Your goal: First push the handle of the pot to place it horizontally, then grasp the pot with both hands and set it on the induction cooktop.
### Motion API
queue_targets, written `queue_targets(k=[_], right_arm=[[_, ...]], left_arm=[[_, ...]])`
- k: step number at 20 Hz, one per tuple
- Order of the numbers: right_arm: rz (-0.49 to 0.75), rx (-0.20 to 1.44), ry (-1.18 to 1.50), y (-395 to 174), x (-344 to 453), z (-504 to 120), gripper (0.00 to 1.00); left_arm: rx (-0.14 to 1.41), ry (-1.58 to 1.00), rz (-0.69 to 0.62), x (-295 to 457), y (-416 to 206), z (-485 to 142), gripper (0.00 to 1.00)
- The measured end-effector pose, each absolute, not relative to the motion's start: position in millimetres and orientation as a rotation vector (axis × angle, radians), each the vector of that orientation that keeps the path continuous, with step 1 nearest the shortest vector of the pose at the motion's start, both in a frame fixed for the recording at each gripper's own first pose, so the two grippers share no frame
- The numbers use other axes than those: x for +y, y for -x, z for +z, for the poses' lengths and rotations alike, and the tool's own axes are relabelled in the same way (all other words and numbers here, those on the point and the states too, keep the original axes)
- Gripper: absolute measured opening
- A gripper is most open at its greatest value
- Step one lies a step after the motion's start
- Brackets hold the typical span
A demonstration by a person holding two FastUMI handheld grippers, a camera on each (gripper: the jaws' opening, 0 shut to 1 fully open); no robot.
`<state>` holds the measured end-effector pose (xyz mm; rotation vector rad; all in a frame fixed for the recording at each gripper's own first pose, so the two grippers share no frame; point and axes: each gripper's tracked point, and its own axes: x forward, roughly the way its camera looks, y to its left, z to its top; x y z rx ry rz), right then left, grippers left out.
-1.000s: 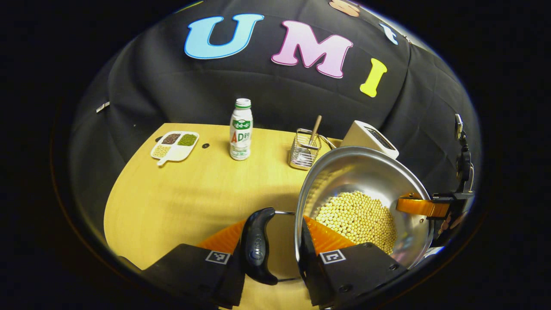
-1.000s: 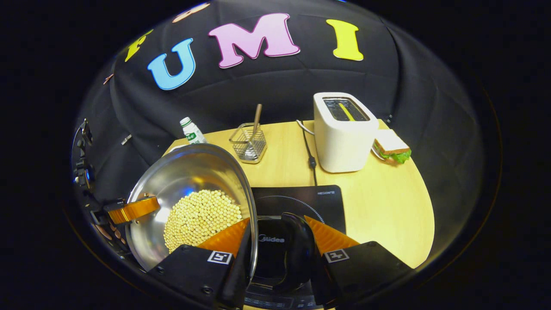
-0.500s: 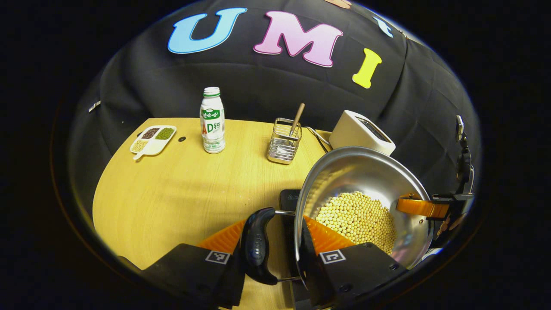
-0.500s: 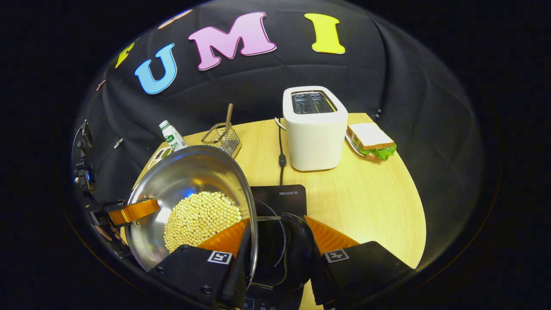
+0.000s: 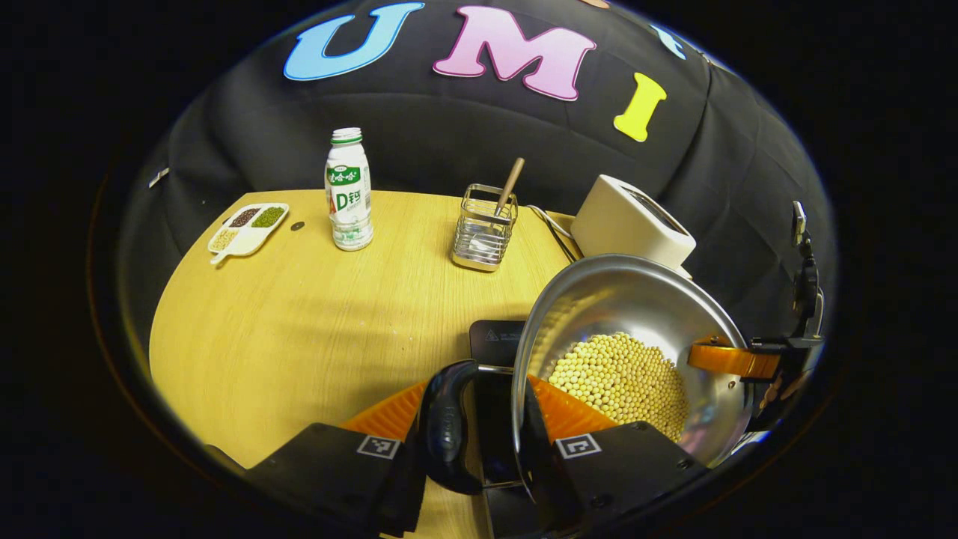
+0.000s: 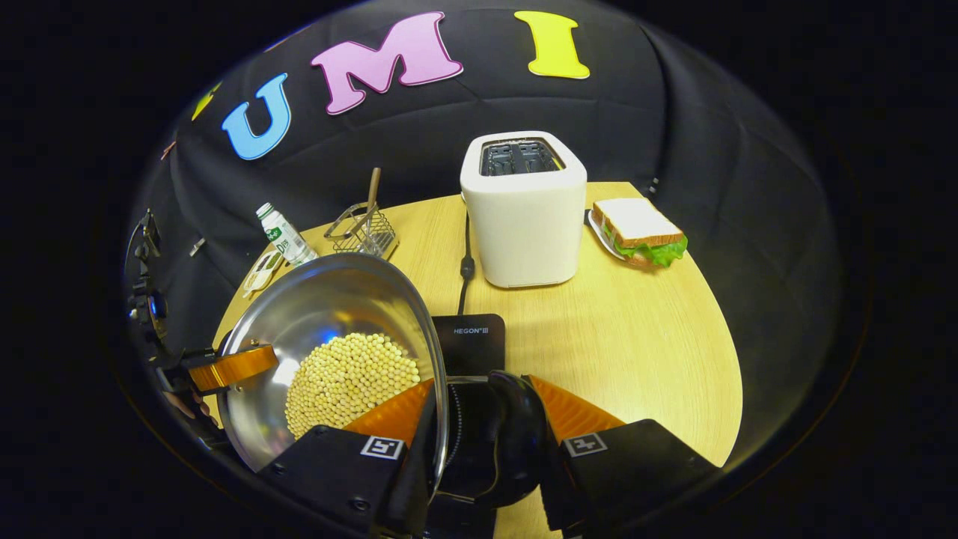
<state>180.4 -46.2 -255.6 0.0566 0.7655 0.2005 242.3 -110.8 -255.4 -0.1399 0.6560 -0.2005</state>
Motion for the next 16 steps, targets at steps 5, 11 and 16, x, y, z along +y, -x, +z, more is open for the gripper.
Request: queue_targets(k=[5, 11, 16], right_arm=[[0.204, 0.776, -0.06, -183.0, -50.6, -270.5, 0.63], [0.217, 0.769, -0.09, -183.3, -46.5, -278.8, 0.63], [0.224, 0.765, -0.092, -184.8, -47.5, -280.0, 0.64]], left_arm=[[0.657, 0.135, -0.204, -114.4, -246.0, -268.3, 0.61], [0.637, 0.111, -0.208, -112.2, -249.2, -266.8, 0.61], [0.65, 0.108, -0.2, -111.5, -248.6, -269.7, 0.63]])
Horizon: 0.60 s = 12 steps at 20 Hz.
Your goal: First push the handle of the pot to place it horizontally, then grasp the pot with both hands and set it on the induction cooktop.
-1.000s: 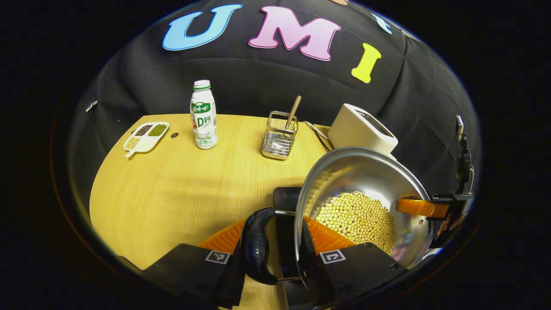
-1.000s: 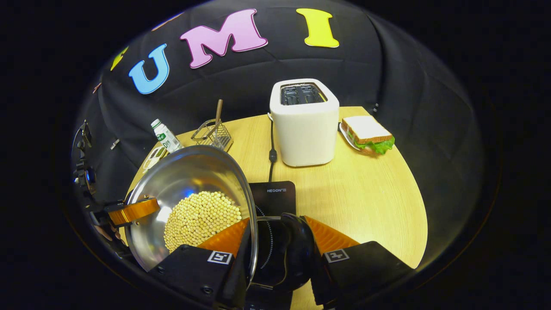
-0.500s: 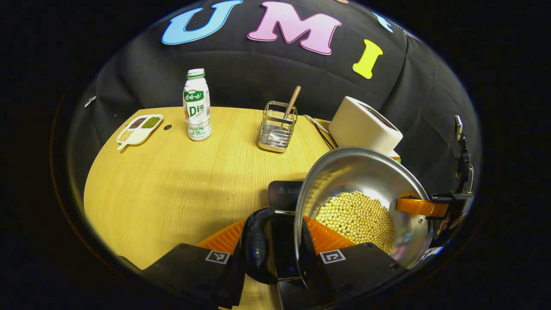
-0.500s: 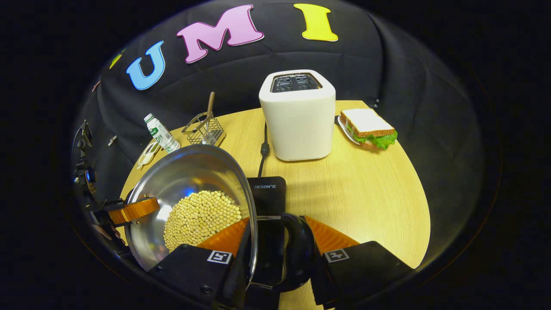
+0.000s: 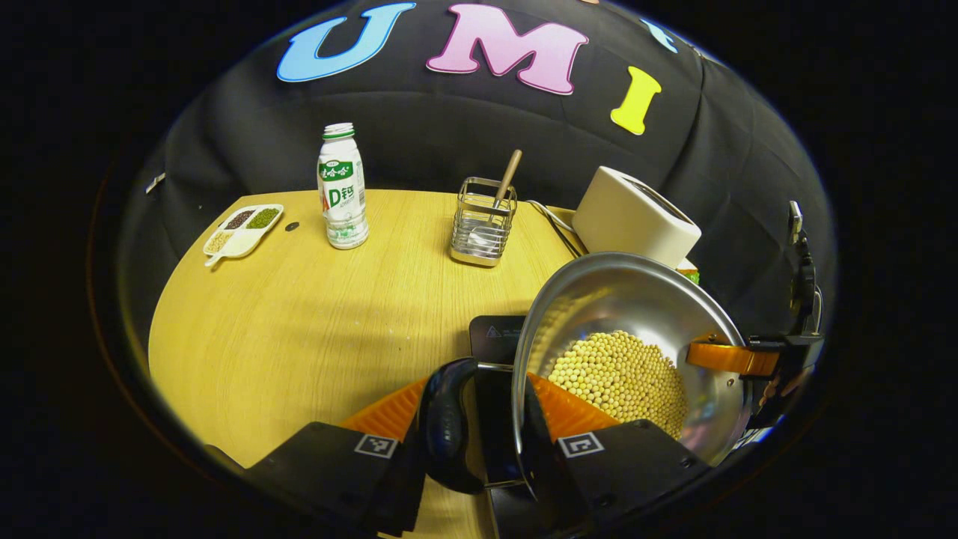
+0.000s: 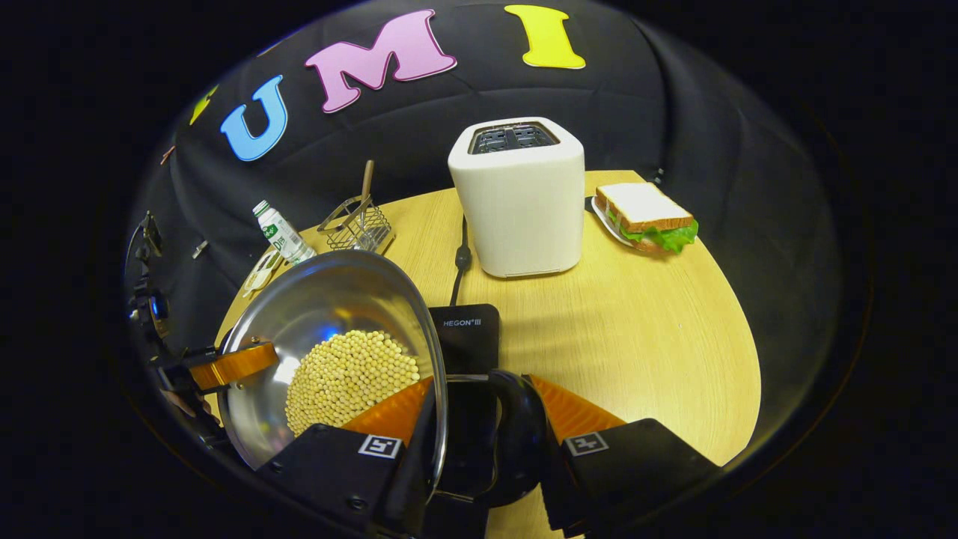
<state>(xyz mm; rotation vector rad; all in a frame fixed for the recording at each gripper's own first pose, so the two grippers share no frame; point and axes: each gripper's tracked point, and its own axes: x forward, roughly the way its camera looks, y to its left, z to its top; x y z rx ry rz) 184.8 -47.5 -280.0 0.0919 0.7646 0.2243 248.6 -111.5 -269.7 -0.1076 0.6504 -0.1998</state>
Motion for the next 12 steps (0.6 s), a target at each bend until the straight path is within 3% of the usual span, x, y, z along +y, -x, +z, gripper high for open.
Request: queue_targets(k=[7, 12], right_arm=[[0.201, 0.748, -0.055, -183.0, -50.9, -278.2, 0.68], [0.155, 0.702, -0.038, -175.0, -55.5, -258.7, 0.77]], left_arm=[[0.672, 0.08, -0.188, -110.8, -247.4, -273.1, 0.67], [0.66, 0.043, -0.158, -111.1, -240.1, -261.6, 0.81]])
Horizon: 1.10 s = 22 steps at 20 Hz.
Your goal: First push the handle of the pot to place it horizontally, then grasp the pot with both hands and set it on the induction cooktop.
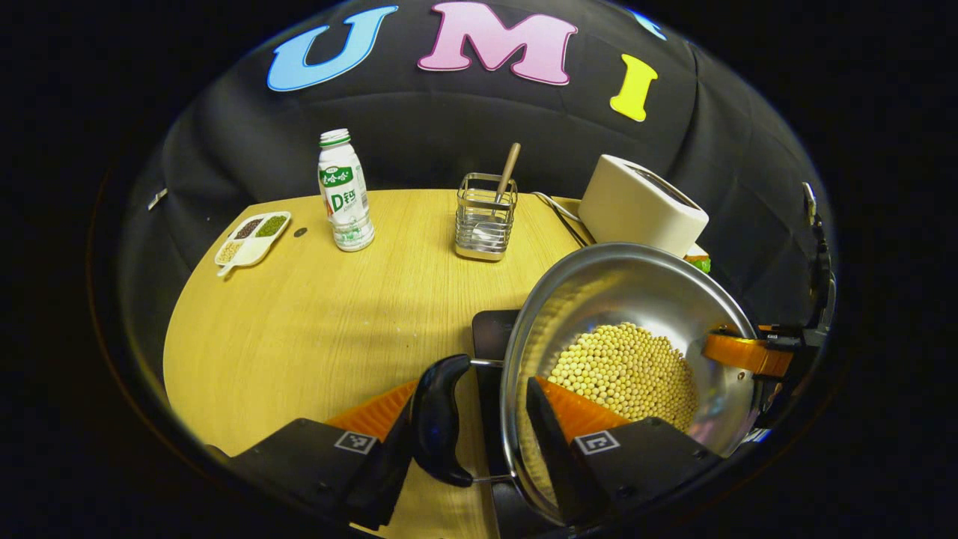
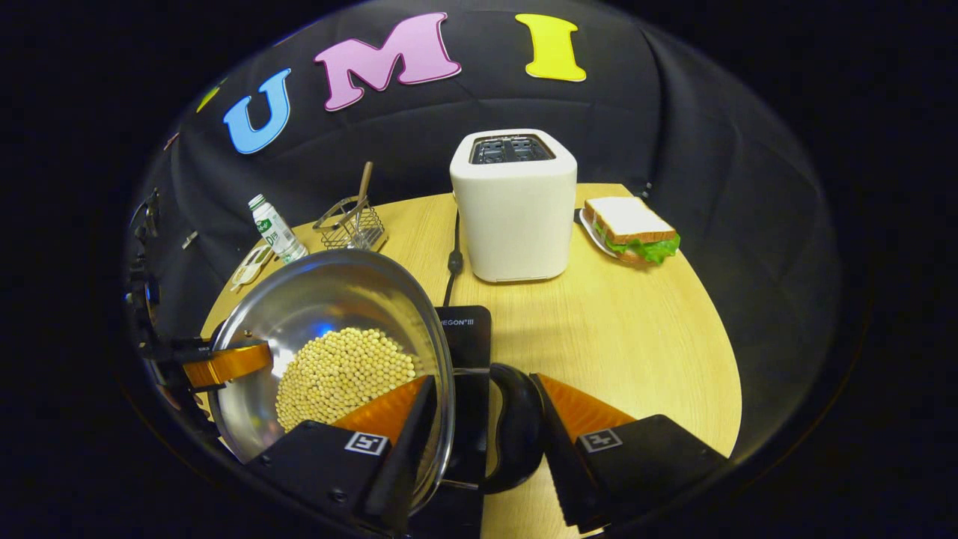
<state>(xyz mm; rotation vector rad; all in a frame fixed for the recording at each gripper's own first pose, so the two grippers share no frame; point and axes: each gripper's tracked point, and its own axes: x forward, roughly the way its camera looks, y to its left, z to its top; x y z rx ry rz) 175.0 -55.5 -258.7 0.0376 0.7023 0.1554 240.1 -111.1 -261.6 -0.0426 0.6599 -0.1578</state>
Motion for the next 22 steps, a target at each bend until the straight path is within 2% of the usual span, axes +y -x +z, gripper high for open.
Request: queue_targets(k=[1, 2, 4, 15, 16, 17, 22], right_arm=[[0.146, 0.686, -0.045, -174.7, -57.0, -252.3, 0.92], [0.135, 0.671, -0.052, -170.6, -57.3, -245.1, 1.0], [0.107, 0.625, -0.05, -159.3, -61.2, -224.3, 0.99], [-0.018, 0.255, -0.01, -87.4, -67.2, -83.3, 0.99], [-0.018, 0.217, -0.001, -79.8, -65.0, -70.3, 0.99], [-0.017, 0.18, 0.011, -71.1, -62.6, -60.1, 0.98], [-0.02, 0.069, 0.067, -29.3, -52.6, -31.3, 0.99]], left_arm=[[0.645, 0.043, -0.158, -110.8, -236.8, -256.8, 0.84], [0.631, 0.043, -0.158, -109.2, -230.6, -245.0, 0.99], [0.59, 0.044, -0.141, -101.5, -221.5, -224.6, 0.96], [0.199, 0.018, -0.053, -31.6, -111.2, -70.4, 0.95], [0.169, 0.014, -0.044, -25.3, -98.0, -60.9, 0.93], [0.143, 0.01, -0.036, -19.4, -84.7, -52.5, 0.95], [0.048, -0.011, 0.008, -2.4, -20.1, -39.9, 0.95]])
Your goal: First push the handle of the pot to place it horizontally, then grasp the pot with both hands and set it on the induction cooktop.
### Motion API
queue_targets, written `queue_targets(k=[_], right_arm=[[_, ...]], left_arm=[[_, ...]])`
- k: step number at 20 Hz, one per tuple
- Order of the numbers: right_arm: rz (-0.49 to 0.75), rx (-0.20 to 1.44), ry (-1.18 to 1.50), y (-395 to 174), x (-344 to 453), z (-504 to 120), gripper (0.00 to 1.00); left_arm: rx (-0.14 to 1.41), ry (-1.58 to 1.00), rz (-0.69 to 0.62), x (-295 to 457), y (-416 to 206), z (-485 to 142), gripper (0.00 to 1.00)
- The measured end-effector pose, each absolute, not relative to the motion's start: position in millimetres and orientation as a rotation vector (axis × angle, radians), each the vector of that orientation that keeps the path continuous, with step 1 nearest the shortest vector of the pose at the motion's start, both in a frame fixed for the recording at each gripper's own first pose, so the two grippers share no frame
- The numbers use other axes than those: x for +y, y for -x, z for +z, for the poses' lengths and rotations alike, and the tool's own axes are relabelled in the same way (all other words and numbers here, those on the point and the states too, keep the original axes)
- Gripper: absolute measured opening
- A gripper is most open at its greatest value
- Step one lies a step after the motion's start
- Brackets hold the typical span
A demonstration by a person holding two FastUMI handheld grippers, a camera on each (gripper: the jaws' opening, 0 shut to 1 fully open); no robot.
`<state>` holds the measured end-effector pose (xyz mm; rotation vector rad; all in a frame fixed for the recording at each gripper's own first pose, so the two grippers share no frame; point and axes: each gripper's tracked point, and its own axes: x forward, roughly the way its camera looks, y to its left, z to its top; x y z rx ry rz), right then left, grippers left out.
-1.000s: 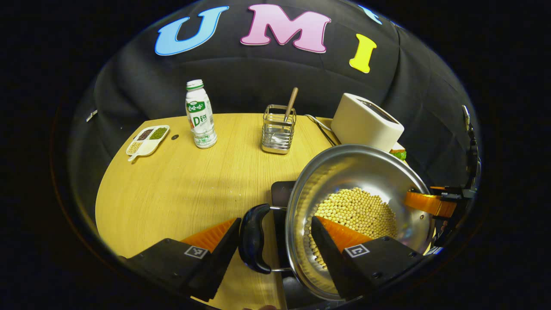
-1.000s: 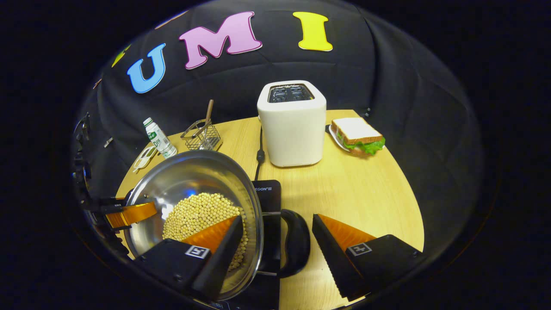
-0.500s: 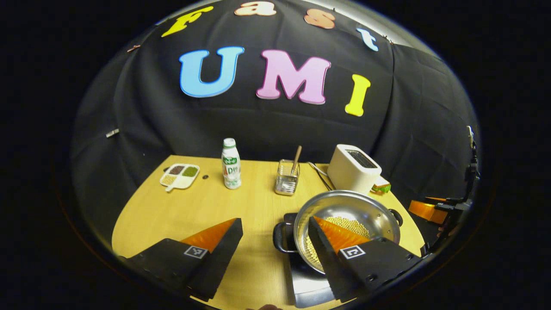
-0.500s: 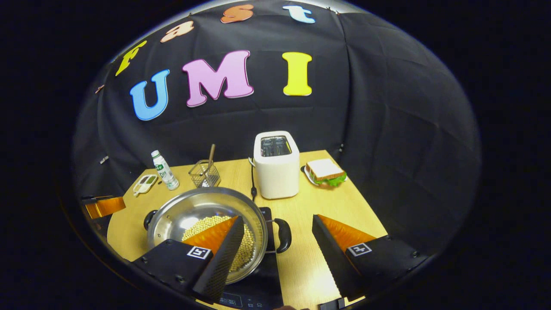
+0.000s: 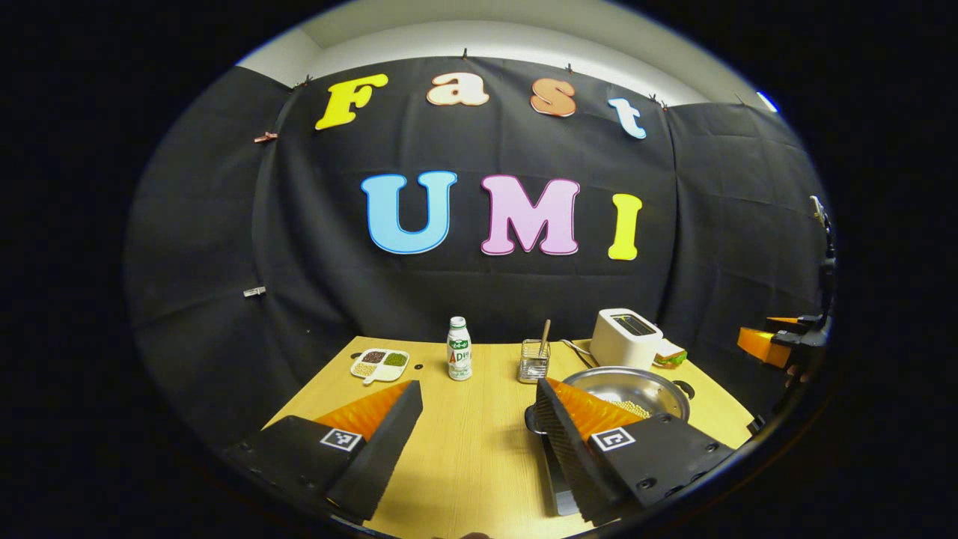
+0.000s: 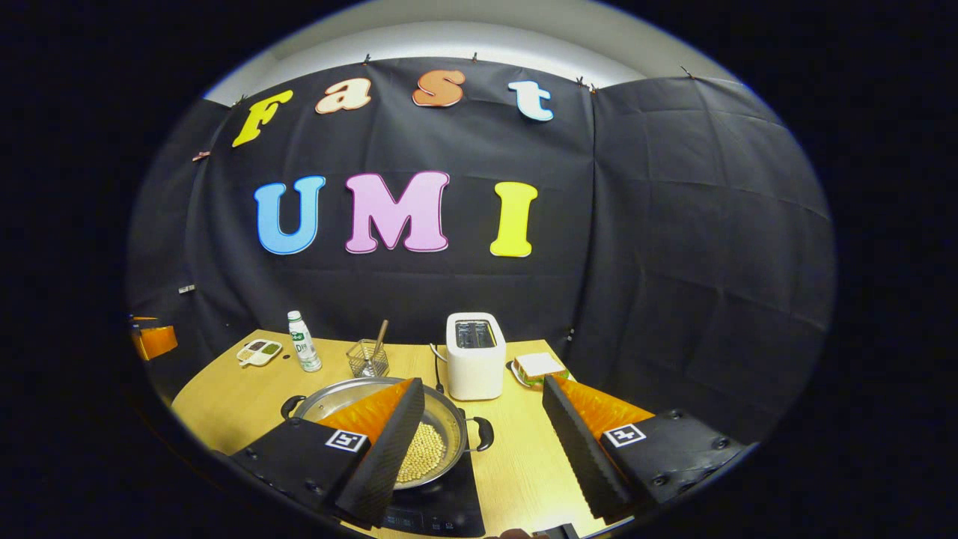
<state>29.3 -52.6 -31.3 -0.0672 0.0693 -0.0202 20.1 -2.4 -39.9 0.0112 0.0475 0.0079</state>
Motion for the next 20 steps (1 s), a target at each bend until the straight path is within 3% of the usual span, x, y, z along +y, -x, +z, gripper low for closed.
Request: queue_targets(k=[5, 9, 20], right_arm=[[-0.011, -0.013, 0.152, 13.7, -44.4, -25.2, 0.99], [0.029, 0.066, 0.12, 42.4, -27.5, -46.7, 0.98], [0.074, 0.055, 0.073, 54.8, -23.8, -27.5, 0.98]], left_arm=[[-0.02, -0.011, 0.048, 12.2, 42.3, -34.0, 0.95], [-0.009, 0.004, 0.091, 21.8, 77.7, -42.9, 0.95], [-0.039, 0.042, 0.149, 36.6, 104.2, -45.8, 0.95]])
